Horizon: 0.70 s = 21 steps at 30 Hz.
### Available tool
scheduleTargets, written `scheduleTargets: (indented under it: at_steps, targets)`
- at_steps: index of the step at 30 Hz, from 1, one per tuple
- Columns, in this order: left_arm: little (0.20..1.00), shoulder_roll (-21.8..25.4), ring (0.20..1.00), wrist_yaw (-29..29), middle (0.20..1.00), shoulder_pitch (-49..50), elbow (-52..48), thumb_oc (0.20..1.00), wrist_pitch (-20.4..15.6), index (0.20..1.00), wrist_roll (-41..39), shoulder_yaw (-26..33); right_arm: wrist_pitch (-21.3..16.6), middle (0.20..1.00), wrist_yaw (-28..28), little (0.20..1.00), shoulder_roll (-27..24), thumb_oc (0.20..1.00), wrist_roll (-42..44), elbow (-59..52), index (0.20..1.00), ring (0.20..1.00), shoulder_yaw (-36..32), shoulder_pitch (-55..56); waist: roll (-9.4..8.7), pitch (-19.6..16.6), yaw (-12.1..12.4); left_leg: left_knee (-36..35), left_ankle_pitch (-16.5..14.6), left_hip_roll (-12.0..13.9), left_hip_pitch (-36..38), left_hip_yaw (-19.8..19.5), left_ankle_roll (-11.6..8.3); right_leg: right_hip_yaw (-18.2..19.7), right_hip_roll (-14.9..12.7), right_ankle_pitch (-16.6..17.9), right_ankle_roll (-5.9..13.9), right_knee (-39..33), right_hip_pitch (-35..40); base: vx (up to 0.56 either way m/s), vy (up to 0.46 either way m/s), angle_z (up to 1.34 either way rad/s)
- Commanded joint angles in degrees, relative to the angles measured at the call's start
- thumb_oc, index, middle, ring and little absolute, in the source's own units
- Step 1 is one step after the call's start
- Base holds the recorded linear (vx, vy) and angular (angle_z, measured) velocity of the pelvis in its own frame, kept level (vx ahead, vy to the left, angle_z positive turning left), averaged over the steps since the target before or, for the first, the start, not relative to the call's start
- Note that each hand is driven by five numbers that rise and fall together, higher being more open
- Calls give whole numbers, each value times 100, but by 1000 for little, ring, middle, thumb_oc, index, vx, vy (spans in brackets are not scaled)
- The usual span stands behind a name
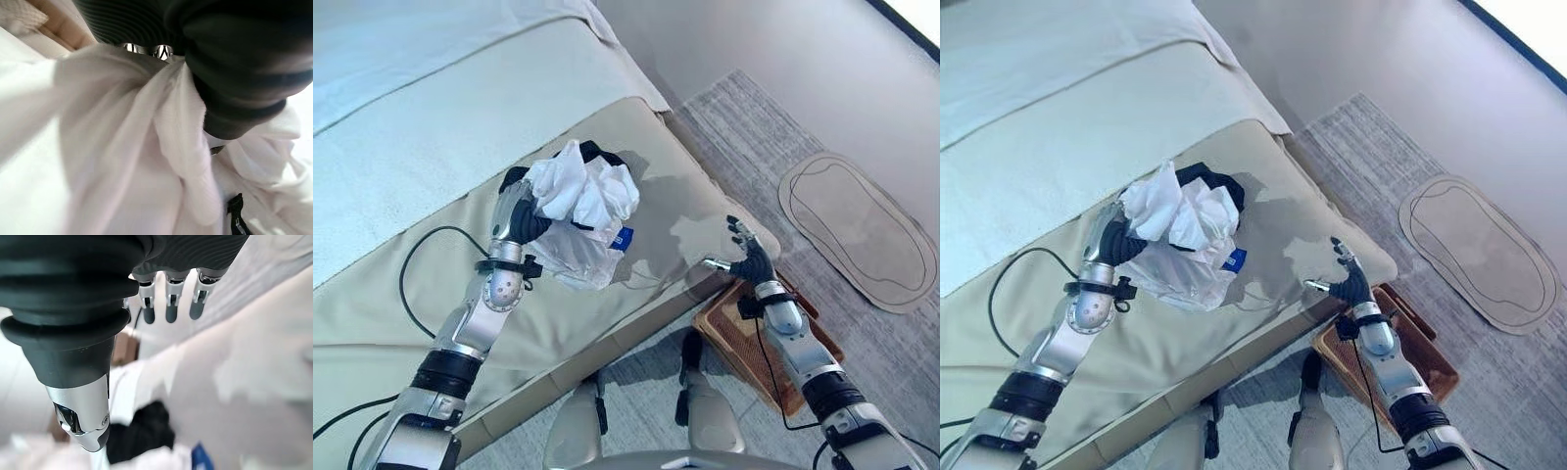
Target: Pick up clothes into the bucket
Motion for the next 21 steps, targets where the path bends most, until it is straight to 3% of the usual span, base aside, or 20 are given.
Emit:
scheduleTargets:
  at_steps: [1, 6, 14, 21]
  targets:
    - [200, 111, 200, -186, 200, -416, -766, 200, -690, 200, -820, 71, -134, 1000, 337, 1000, -47, 1000, -132, -356, 1000, 1000, 351, -223, -75, -590, 73, 53, -40, 177, -140, -91, -178, -116, -474, -67, 490, 372, 86, 71, -31, 9]
    - [200, -30, 200, -544, 200, -774, -1084, 200, -734, 200, -1587, -271, -111, 1000, 679, 1000, 49, 1000, -87, -655, 1000, 1000, 820, -405, -73, -737, 106, -33, -66, 198, 115, -86, -168, -177, -413, -129, 481, 304, 320, 55, -21, 4]
    - [200, -172, 200, -725, 200, -1243, -1221, 200, -644, 200, -1631, -688, 16, 1000, 984, 1000, 369, 1000, 12, -965, 1000, 1000, 1324, -486, -64, -916, 125, -132, -116, 217, 438, -19, -149, -188, -357, -196, 470, 252, 586, 62, -10, 0]
    - [200, -510, 200, -753, 200, -1422, -1406, 200, -535, 200, -1838, -1044, 214, 1000, 900, 1000, 1022, 1000, 328, -664, 1000, 1000, 1774, -889, -63, -1015, 177, -174, -144, 220, 586, 13, -122, -177, -338, -207, 453, 208, 715, 20, -4, -1]
